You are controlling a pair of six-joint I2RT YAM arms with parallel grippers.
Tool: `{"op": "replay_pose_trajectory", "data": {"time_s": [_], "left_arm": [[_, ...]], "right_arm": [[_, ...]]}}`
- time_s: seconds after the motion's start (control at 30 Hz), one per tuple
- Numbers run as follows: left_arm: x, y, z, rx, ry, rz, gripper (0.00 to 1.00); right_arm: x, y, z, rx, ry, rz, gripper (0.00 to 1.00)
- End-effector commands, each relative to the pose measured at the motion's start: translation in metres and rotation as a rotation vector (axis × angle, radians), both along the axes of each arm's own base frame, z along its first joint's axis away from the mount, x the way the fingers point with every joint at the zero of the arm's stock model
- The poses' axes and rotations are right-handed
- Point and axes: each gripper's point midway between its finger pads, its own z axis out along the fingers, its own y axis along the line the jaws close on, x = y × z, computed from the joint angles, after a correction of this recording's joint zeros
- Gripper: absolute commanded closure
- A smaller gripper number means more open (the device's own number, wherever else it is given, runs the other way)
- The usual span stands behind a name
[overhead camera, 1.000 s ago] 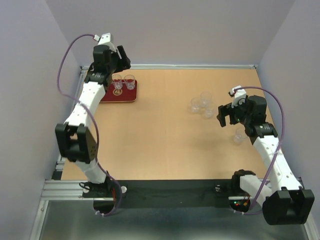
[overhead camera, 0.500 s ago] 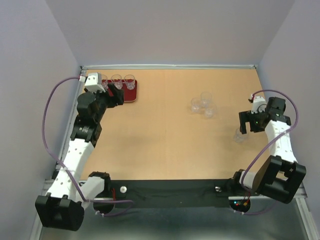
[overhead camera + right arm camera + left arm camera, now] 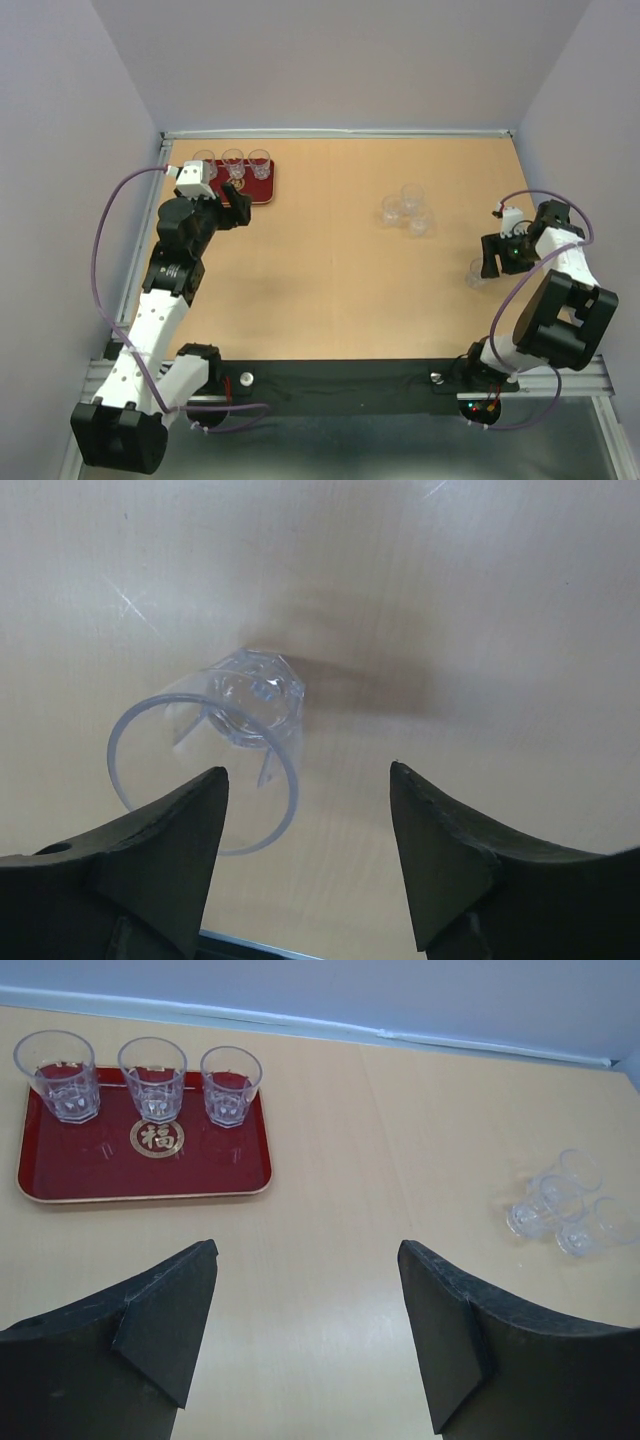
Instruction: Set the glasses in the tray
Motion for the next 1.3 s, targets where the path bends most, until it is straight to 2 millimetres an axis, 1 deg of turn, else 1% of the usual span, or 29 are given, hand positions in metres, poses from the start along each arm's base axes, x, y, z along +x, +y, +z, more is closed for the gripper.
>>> {"op": "replay_pose_trajectory", "data": {"time_s": [0.0,0.03,0.07,0.13,0.17,0.23,0.27,0.3,0.37,0.43,0.5,0.57,0.6,0.67,0.7,0.73,0.8,0.83,0.87,0.9,0.93,0.97,1.03,1.07,1.1,1.13,1.17,1.2,1.27], "left_arm": [[-0.001,-0.007,0.022,-0.007,-0.078,-0.039,0.16],[-0.001,-0.007,0.022,-0.009,-0.079,-0.042,0.16],[-0.001,-0.008,0.023,-0.011,-0.082,-0.045,0.16],[-0.003,-0.012,0.024,-0.016,-0.085,-0.07,0.16],[-0.004,-0.017,0.025,-0.021,-0.088,-0.096,0.16],[-0.006,-0.022,0.025,-0.029,-0.092,-0.127,0.16],[-0.007,-0.026,0.027,-0.038,-0.1,-0.147,0.16],[-0.009,-0.032,0.027,-0.047,-0.099,-0.187,0.16],[-0.01,-0.04,0.028,-0.069,-0.104,-0.23,0.15],[-0.012,-0.05,0.023,-0.099,-0.076,-0.282,0.09],[-0.013,-0.059,0.019,-0.139,-0.051,-0.329,0.03],[-0.014,-0.067,0.02,-0.161,-0.051,-0.372,0.03],[-0.016,-0.074,0.014,-0.183,-0.024,-0.412,0.02],[-0.016,-0.081,0.01,-0.21,-0.005,-0.446,0.02],[-0.015,-0.085,0.002,-0.226,0.032,-0.462,0.02],[-0.016,-0.09,-0.002,-0.254,0.063,-0.474,0.02],[-0.022,-0.112,-0.014,-0.271,0.122,-0.525,0.02],[-0.024,-0.121,-0.016,-0.282,0.139,-0.535,0.02],[-0.027,-0.13,-0.018,-0.281,0.15,-0.545,0.02],[-0.036,-0.151,-0.022,-0.274,0.164,-0.567,0.02],[-0.04,-0.161,-0.023,-0.275,0.173,-0.575,0.02],[-0.044,-0.172,-0.022,-0.293,0.188,-0.585,0.03],[-0.052,-0.193,-0.03,-0.296,0.224,-0.593,0.03],[-0.054,-0.2,-0.031,-0.303,0.236,-0.592,0.04],[-0.05,-0.204,-0.038,-0.315,0.261,-0.547,0.04],[-0.06,-0.219,-0.038,-0.32,0.276,-0.57,0.04],[-0.061,-0.225,-0.04,-0.322,0.286,-0.561,0.05],[-0.059,-0.231,-0.048,-0.325,0.311,-0.531,0.06],[-0.068,-0.248,-0.05,-0.33,0.341,-0.535,0.07]], "right_arm": [[0.015,0.0,0.013,0.027,-0.05,0.031,0.33],[0.016,0.002,0.012,0.039,-0.052,0.035,0.37],[0.017,0.002,0.012,0.047,-0.053,0.032,0.46],[0.019,0.003,0.009,0.059,-0.049,0.028,0.58],[0.019,0.004,0.009,0.065,-0.05,0.026,0.72],[0.022,0.006,0.009,0.076,-0.06,0.029,0.84],[0.022,0.007,0.008,0.081,-0.065,0.029,0.97],[0.023,0.007,0.009,0.084,-0.071,0.028,1.0],[0.026,0.01,0.012,0.094,-0.098,0.036,1.0],[0.029,0.016,0.017,0.122,-0.125,0.045,1.0],[0.033,0.02,0.027,0.132,-0.161,0.055,0.99],[0.038,0.03,0.036,0.16,-0.191,0.071,0.99],[0.041,0.035,0.043,0.162,-0.208,0.079,0.99],[0.046,0.055,0.05,0.169,-0.219,0.133,1.0],[0.049,0.064,0.055,0.175,-0.227,0.137,0.99],[0.056,0.08,0.06,0.162,-0.24,0.183,1.0],[0.068,0.097,0.07,0.155,-0.272,0.197,1.0],[0.071,0.117,0.071,0.133,-0.272,0.249,0.99],[0.075,0.127,0.073,0.121,-0.277,0.273,0.99],[0.077,0.138,0.074,0.114,-0.274,0.286,0.99],[0.086,0.145,0.078,0.088,-0.285,0.301,1.0],[0.085,0.168,0.079,0.094,-0.28,0.362,1.0],[0.088,0.188,0.083,0.099,-0.277,0.386,1.0],[0.086,0.208,0.081,0.101,-0.266,0.435,1.0],[0.088,0.218,0.086,0.104,-0.276,0.452,1.0],[0.089,0.227,0.085,0.099,-0.276,0.454,1.0],[0.083,0.247,0.084,0.098,-0.273,0.502,1.0],[0.082,0.257,0.084,0.096,-0.273,0.505,1.0],[0.08,0.277,0.086,0.077,-0.295,0.529,0.99]]}}
